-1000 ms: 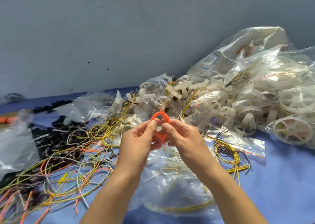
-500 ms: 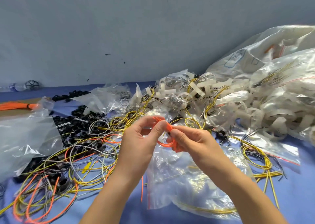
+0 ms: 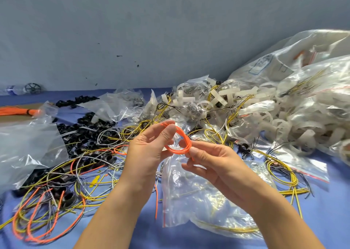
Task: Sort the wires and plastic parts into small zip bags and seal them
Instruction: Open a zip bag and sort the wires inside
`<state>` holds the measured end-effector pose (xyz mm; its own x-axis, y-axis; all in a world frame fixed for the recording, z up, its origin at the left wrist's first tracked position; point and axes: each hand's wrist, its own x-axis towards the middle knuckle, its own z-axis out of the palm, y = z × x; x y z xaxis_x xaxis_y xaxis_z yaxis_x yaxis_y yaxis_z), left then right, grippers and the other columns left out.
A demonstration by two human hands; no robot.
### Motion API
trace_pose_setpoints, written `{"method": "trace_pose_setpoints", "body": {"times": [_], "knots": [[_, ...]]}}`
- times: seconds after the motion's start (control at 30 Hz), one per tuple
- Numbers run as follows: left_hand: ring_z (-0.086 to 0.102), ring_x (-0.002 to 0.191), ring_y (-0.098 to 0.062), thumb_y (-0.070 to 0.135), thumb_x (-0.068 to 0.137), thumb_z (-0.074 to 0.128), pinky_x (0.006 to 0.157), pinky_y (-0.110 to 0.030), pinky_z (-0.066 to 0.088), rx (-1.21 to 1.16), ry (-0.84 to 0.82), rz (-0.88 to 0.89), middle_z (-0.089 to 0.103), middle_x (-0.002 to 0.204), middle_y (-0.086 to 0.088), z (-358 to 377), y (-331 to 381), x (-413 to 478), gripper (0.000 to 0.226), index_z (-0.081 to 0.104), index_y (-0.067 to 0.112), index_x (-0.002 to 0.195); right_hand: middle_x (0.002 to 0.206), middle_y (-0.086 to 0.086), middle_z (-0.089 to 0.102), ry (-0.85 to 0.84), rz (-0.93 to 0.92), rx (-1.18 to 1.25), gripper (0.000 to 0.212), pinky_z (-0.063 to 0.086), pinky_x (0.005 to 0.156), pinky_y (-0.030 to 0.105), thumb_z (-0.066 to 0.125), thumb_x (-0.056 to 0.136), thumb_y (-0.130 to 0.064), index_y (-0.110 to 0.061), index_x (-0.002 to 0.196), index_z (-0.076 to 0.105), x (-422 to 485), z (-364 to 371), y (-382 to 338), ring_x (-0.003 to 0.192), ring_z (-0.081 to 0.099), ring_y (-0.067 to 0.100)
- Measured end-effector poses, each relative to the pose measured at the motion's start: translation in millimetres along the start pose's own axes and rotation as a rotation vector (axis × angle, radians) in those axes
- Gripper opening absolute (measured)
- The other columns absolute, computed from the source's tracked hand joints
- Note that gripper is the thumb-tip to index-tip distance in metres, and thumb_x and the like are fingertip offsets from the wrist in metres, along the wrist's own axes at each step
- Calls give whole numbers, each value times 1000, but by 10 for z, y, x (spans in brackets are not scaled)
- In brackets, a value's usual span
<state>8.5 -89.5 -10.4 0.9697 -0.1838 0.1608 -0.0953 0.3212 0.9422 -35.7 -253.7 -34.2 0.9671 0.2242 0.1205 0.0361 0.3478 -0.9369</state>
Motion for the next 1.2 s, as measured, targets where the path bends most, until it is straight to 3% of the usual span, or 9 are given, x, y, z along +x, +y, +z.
{"method": "trace_pose_setpoints", "body": {"times": [0.27, 0.43, 0.6, 0.67, 0.77, 0.87, 0.93, 1.07, 1.2], "knots": [[61, 74, -6, 27, 74, 75, 70, -24, 54, -89, -23, -84, 71, 90, 2, -40, -3, -22, 21, 78, 21, 94, 119, 5, 70, -9, 20, -105, 36, 49, 103, 36, 73, 81, -25, -13, 115, 73, -35, -2, -32, 96, 65, 5], [60, 73, -6, 22, 78, 73, 66, -21, 54, -181, -41, -163, 69, 87, 4, -69, -4, -21, 16, 78, 20, 93, 122, 6, 69, -28, 11, -152, 32, 47, 105, 35, 69, 86, -23, -15, 117, 72, -38, 22, -32, 119, 62, 16], [60, 67, -5, 23, 75, 72, 60, -19, 54, -219, -36, -183, 67, 79, 7, -124, 18, 6, 10, 78, 20, 83, 119, 5, 71, 3, 16, -229, 33, 40, 109, 43, 72, 82, -25, -19, 115, 73, -42, 28, -21, 112, 62, 16], [62, 68, -7, 23, 77, 70, 59, -21, 55, -217, -23, -165, 67, 76, 4, -184, 45, 45, 10, 72, 17, 85, 116, 2, 72, 5, 26, -258, 30, 45, 103, 36, 73, 82, -25, -23, 113, 74, -60, 35, -24, 104, 62, 8], [65, 69, -9, 24, 78, 67, 61, -23, 56, -197, -15, -152, 68, 74, 2, -264, 58, 86, 15, 65, 15, 90, 115, -4, 72, -22, 32, -319, 26, 47, 85, 16, 73, 84, -25, -27, 110, 75, -84, 69, -36, 101, 63, 1], [62, 67, -5, 25, 76, 66, 82, -31, 51, -211, 60, -137, 64, 71, 6, -344, 75, 123, 15, 64, 18, 89, 109, -4, 74, -14, 40, -355, 26, 45, 80, 10, 73, 83, -25, -25, 108, 76, -105, 89, -46, 95, 64, -1], [59, 64, -2, 26, 76, 66, 87, -31, 45, -239, 118, -120, 63, 69, 10, -396, 107, 149, 13, 63, 20, 88, 108, -4, 75, -30, 51, -362, 24, 44, 80, 8, 72, 84, -22, -24, 108, 76, -114, 113, -47, 96, 65, -1], [60, 62, -2, 29, 81, 64, 66, -20, 49, -309, 93, -117, 62, 68, 9, -391, 94, 143, 9, 62, 21, 85, 107, -6, 75, -33, 45, -368, 22, 46, 82, 10, 72, 86, -22, -27, 106, 77, -106, 158, -34, 96, 65, -1], [61, 63, -4, 27, 81, 67, 58, -19, 50, -393, 37, -191, 64, 74, 6, -278, 60, 80, 9, 65, 20, 86, 103, -7, 75, 48, 21, -318, 25, 49, 94, 27, 72, 78, -30, -32, 103, 77, -80, 162, -17, 91, 64, 2]]}}
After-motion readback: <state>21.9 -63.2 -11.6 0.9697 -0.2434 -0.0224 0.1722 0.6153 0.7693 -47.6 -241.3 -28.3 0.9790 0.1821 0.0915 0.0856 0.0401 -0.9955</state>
